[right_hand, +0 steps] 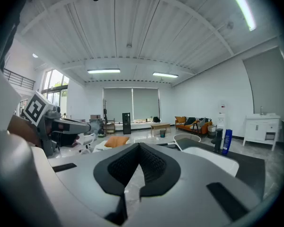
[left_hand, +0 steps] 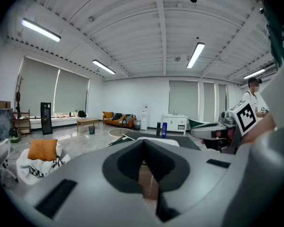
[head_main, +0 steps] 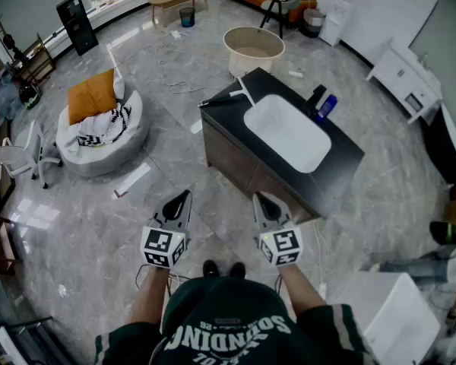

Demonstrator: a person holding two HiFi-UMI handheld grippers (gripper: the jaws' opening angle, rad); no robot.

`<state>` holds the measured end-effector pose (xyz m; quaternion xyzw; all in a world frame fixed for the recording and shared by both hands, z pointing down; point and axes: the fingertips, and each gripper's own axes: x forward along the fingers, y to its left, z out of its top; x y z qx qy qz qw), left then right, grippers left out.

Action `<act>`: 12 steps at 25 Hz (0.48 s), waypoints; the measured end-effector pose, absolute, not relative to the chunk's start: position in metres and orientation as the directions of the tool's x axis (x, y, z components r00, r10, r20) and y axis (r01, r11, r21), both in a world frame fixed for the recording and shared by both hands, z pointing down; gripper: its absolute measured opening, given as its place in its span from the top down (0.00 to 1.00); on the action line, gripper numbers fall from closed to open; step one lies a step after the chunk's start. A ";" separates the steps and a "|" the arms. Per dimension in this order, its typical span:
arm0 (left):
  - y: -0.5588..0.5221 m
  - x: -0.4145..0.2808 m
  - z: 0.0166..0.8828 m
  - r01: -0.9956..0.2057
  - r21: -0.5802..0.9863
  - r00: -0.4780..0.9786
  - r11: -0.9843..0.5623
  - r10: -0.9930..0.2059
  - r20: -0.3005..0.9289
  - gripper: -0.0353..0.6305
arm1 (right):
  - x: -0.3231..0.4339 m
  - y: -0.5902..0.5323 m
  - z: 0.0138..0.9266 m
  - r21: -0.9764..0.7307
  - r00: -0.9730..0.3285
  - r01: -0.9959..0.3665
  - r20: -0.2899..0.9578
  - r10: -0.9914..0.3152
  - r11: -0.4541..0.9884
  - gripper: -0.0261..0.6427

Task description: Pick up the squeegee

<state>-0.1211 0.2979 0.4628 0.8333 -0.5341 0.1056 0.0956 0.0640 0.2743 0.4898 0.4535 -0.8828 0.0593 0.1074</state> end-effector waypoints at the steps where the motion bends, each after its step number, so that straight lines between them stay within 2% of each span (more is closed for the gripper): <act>1: 0.298 -0.122 0.464 -0.910 0.045 0.408 -0.412 -0.869 0.279 0.94 | 0.061 0.275 0.490 -0.014 -0.561 -0.817 0.246 -0.790 0.576 0.96; 12: 0.298 -0.121 0.467 -0.901 0.046 0.426 -0.431 -0.860 0.280 0.94 | 0.048 0.281 0.483 -0.022 -0.565 -0.816 0.243 -0.788 0.578 0.96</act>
